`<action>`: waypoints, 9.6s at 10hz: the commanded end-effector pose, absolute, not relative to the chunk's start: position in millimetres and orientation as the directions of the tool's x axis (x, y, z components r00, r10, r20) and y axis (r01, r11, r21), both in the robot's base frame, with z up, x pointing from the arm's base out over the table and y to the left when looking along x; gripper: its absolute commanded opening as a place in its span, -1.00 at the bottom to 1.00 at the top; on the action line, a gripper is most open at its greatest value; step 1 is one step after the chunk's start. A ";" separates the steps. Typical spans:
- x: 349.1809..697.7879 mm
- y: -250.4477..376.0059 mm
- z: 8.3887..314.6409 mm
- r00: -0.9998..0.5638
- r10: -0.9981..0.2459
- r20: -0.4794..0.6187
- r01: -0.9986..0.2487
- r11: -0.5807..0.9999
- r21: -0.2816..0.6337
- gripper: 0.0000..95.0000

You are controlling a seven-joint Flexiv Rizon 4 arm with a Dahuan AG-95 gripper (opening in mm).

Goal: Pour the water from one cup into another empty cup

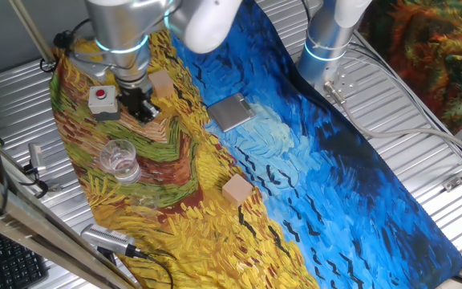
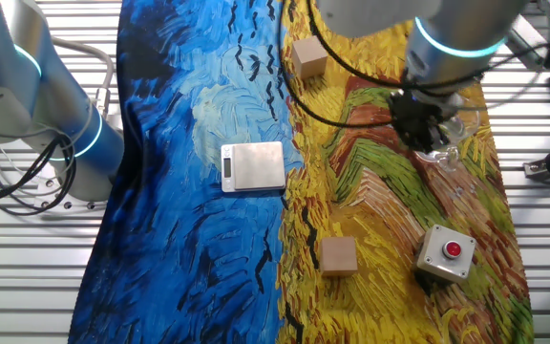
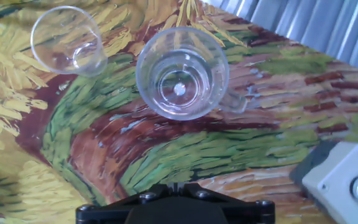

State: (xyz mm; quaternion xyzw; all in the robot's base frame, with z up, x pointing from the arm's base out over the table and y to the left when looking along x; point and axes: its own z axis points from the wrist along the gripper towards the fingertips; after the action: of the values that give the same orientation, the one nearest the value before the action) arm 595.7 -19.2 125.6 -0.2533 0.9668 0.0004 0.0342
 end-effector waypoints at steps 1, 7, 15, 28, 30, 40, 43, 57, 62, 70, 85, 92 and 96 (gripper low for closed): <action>608.8 -22.5 125.0 -0.859 -0.508 -0.061 -0.508 0.861 -0.011 -1.00; 646.1 -24.8 126.0 -0.823 -0.564 -0.059 -0.565 0.825 -0.001 -1.00; 668.1 -17.5 130.4 -0.631 -0.774 -0.058 -0.775 0.632 -0.008 -1.00; 689.4 -14.8 124.7 -0.342 -0.936 -0.080 -0.938 0.344 -0.025 -1.00; 689.4 -14.7 124.7 -0.308 -0.949 -0.075 -0.950 0.310 -0.026 -1.00; 688.7 -15.3 123.9 -0.194 -0.981 -0.023 -0.980 0.195 -0.035 -1.00; 688.7 -15.3 123.9 -0.183 -0.983 -0.028 -0.982 0.183 -0.035 -0.60; 679.2 -20.5 119.9 -0.144 -0.981 -0.128 -0.988 0.150 -0.037 -0.60; 679.8 -18.7 118.0 -0.149 -0.976 -0.158 -0.987 0.156 -0.036 -0.60; 676.7 -13.3 105.4 -0.141 -0.971 -0.195 -0.988 0.152 -0.043 -0.60; 682.2 -10.0 98.7 -0.143 -0.969 -0.203 -0.986 0.157 -0.052 -0.60; 680.1 -9.1 100.1 -0.154 -0.966 -0.206 -0.985 0.167 -0.045 -0.60; 679.3 -9.6 99.6 -0.150 -0.967 -0.206 -0.986 0.163 -0.046 -0.20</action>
State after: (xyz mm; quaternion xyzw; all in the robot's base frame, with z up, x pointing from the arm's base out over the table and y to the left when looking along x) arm 678.7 -9.7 99.3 -0.6454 0.7565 0.0491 0.0937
